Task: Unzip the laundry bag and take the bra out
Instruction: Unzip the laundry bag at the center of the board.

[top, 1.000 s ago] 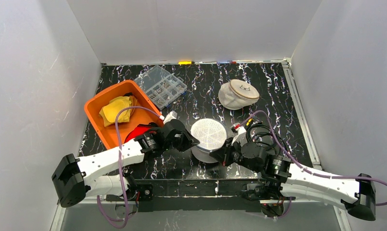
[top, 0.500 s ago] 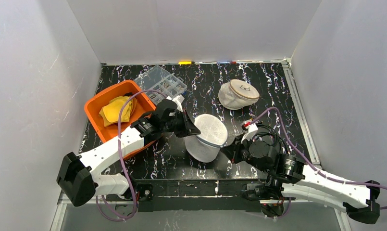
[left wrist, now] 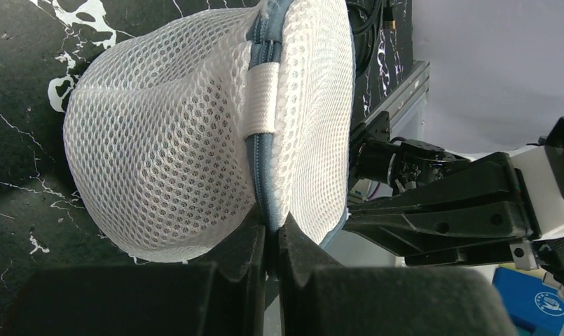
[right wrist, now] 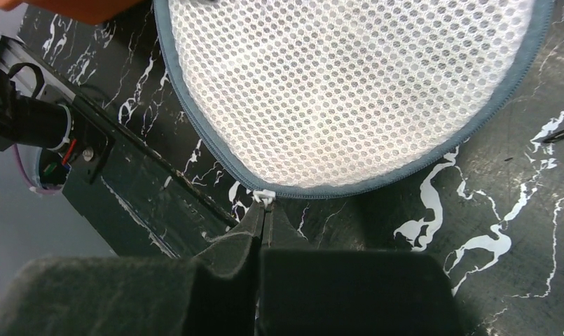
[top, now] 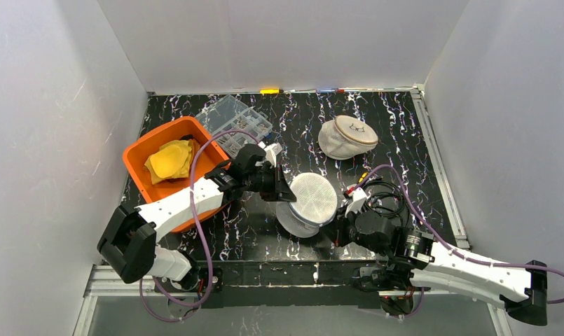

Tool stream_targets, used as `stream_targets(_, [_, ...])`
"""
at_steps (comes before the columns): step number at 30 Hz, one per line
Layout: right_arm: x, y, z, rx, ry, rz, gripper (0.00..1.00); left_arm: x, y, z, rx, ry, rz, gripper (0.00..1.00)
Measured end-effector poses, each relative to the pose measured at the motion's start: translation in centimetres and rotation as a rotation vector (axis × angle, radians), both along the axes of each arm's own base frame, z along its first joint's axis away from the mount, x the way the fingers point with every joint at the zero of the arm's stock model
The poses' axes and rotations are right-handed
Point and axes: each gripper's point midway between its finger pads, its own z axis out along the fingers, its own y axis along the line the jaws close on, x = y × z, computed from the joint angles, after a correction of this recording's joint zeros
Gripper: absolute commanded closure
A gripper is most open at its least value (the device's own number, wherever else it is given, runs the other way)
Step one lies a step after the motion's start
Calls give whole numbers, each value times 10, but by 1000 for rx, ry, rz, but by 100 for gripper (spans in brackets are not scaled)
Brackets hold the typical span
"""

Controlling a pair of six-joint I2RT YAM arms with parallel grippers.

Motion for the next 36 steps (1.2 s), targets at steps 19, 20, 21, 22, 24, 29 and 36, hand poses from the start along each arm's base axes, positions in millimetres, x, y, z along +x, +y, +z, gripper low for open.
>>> stream_targets(19, [-2,23,12,92,16,33,99,-36,62,63,-49,-83,198,14])
stream_targets(20, [-2,25,12,96,18,37,99,-39,66,63,-54,-71,223,14])
stream_targets(21, [-2,26,12,98,18,39,99,-43,69,61,-56,-55,241,14])
stream_targets(22, [-2,28,12,99,21,43,99,-47,71,57,-55,-36,262,13])
stream_targets(24, [-3,31,12,101,24,50,99,-56,72,48,-39,9,287,13])
stream_targets(29, [-4,41,10,105,36,76,99,-77,58,37,0,67,303,15])
stream_targets(36, [-5,54,8,112,47,104,99,-68,43,22,29,131,413,23])
